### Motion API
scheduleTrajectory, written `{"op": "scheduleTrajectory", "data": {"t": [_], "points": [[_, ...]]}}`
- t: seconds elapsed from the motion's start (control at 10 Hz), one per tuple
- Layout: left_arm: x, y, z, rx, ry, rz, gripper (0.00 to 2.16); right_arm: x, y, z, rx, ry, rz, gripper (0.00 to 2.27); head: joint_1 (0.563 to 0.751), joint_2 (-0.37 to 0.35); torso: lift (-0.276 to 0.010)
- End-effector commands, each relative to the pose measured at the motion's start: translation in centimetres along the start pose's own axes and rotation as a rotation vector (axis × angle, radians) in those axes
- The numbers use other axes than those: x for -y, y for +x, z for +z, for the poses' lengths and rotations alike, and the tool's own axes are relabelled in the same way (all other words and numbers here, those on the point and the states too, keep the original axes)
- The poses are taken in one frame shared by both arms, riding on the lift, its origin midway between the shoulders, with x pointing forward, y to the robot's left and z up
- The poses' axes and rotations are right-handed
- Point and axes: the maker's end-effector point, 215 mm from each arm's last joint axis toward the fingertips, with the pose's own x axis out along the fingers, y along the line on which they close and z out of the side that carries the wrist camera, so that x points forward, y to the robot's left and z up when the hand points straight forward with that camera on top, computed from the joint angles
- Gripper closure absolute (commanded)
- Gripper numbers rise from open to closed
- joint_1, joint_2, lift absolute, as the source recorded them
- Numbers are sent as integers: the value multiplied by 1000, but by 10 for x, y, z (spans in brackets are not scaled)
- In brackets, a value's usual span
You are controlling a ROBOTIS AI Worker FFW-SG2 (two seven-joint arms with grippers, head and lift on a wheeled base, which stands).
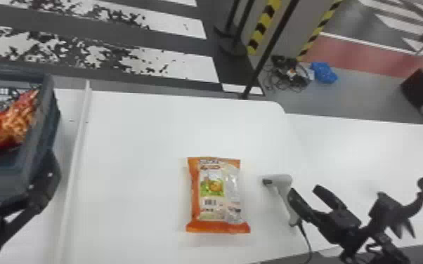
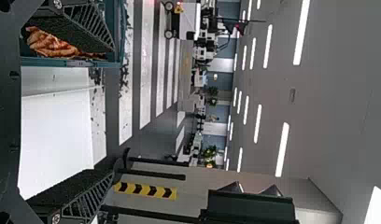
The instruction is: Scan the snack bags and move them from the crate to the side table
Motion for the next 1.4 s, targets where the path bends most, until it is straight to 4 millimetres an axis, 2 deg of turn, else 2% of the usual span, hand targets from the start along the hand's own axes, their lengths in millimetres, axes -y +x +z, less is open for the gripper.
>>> {"op": "scheduleTrajectory", "data": {"t": [0.0,0.1,0.2,0.3,0.4,0.7,1.0,1.3], "points": [[0,1,-1,-4,-1,0,70,-31,-2,-9,-132,65,90,39,695,-350,-87],[-1,1,-1,-3,2,1,70,-58,-1,-29,-263,163,193,43,695,-350,-87],[-1,1,-1,-4,1,0,70,-77,1,-35,-343,235,275,60,695,-350,-87],[-1,0,-1,-5,2,-1,70,-86,6,-38,-410,234,323,66,695,-350,-87],[-1,0,-3,-10,2,-2,70,-94,14,-37,-449,247,376,66,695,-344,-87],[0,0,-6,-18,3,-3,70,-92,47,-48,-512,297,444,76,695,-312,-87],[0,2,-11,-36,7,1,70,-118,62,-69,-560,300,498,76,695,-281,-87],[-1,2,-17,-53,10,1,70,-144,78,-72,-588,282,545,76,695,-236,-87]]}}
